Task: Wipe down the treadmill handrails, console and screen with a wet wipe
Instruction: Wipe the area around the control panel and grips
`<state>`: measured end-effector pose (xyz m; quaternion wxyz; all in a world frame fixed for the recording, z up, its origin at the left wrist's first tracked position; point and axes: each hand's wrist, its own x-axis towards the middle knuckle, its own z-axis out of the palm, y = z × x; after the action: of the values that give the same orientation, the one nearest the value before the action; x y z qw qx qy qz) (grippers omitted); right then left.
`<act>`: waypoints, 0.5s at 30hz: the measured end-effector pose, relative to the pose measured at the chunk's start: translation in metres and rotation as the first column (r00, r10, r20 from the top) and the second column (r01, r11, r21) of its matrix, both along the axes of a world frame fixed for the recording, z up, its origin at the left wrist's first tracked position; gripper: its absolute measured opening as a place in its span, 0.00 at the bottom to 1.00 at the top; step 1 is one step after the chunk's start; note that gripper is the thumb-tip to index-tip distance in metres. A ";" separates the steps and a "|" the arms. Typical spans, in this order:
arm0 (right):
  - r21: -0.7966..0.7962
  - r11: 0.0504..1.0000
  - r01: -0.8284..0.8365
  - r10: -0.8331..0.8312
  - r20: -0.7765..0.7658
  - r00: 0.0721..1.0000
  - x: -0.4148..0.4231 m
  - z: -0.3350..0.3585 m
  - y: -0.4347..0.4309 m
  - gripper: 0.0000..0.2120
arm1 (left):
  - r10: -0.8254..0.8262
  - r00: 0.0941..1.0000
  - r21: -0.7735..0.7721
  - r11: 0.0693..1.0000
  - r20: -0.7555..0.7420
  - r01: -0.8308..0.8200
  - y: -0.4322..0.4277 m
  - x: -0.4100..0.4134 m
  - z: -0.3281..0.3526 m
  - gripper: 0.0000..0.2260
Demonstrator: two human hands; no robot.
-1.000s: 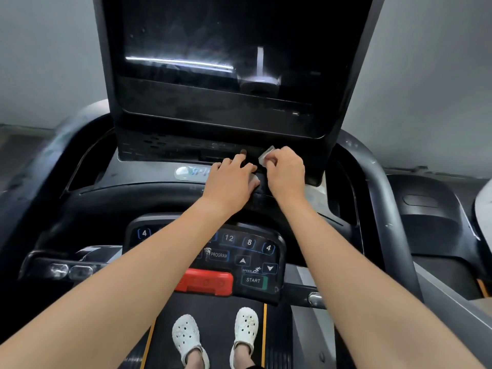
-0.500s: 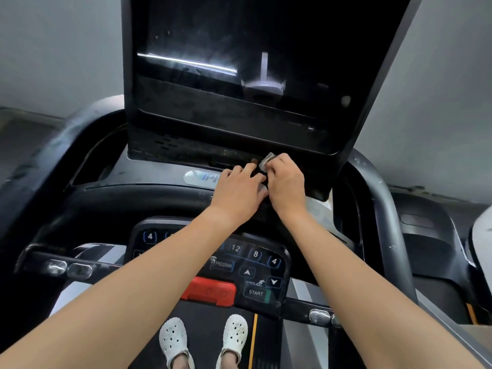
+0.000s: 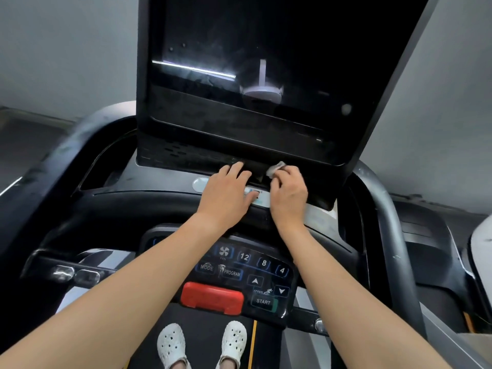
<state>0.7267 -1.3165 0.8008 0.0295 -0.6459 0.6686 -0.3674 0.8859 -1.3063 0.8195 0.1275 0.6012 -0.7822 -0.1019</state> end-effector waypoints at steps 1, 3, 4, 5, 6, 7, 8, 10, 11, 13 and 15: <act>0.023 0.997 -0.071 0.072 -0.034 0.997 0.004 0.001 -0.002 0.07 | -0.002 1.000 0.005 1.000 -0.007 0.002 -0.001 0.000 0.001 0.25; 0.036 0.994 -0.106 0.108 -0.056 0.993 0.004 0.004 -0.005 0.07 | -0.001 1.000 0.015 1.000 -0.025 0.002 -0.002 -0.001 0.003 0.25; 0.024 0.997 -0.074 0.075 -0.051 0.996 0.000 0.004 -0.006 0.07 | 0.001 1.000 0.017 1.000 -0.029 0.000 -0.002 -0.001 0.003 0.25; 0.005 1.000 -0.013 0.013 -0.030 0.999 -0.006 0.002 -0.006 0.07 | 0.001 1.000 0.018 1.000 -0.028 -0.001 -0.002 0.000 0.004 0.25; -0.013 0.997 0.069 -0.069 0.011 0.998 -0.013 0.001 -0.004 0.06 | -0.001 1.000 0.017 1.000 -0.023 0.002 -0.002 0.000 0.004 0.25; -0.023 0.988 0.155 -0.154 0.061 0.986 -0.019 0.000 -0.002 0.06 | -0.002 1.000 0.015 1.000 -0.017 0.003 -0.002 0.000 0.003 0.25; -0.013 0.973 0.228 -0.226 0.109 0.968 -0.023 0.000 0.000 0.07 | -0.001 1.000 0.015 1.000 -0.012 0.001 -0.002 0.000 0.002 0.24; 0.024 0.949 0.314 -0.313 0.178 0.933 -0.021 0.001 0.003 0.07 | -0.001 1.000 0.019 1.000 -0.005 0.001 -0.001 -0.001 0.001 0.24; 0.033 0.943 0.330 -0.330 0.197 0.923 -0.019 0.003 0.002 0.08 | 0.002 1.000 0.017 1.000 -0.002 -0.001 0.000 -0.001 0.000 0.24; 0.029 0.954 0.299 -0.299 0.200 0.933 -0.016 0.005 0.000 0.09 | 0.008 1.000 0.013 1.000 0.002 -0.008 0.000 -0.002 -0.001 0.23; 0.026 0.987 0.161 -0.163 0.126 0.979 -0.012 0.006 0.001 0.08 | 0.014 1.000 0.010 1.000 -0.001 -0.014 0.001 -0.002 -0.001 0.22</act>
<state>0.7143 -1.3158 0.8073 0.0475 -0.5642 0.7185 -0.4038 0.8838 -1.3054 0.8190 0.1253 0.6072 -0.7775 -0.1053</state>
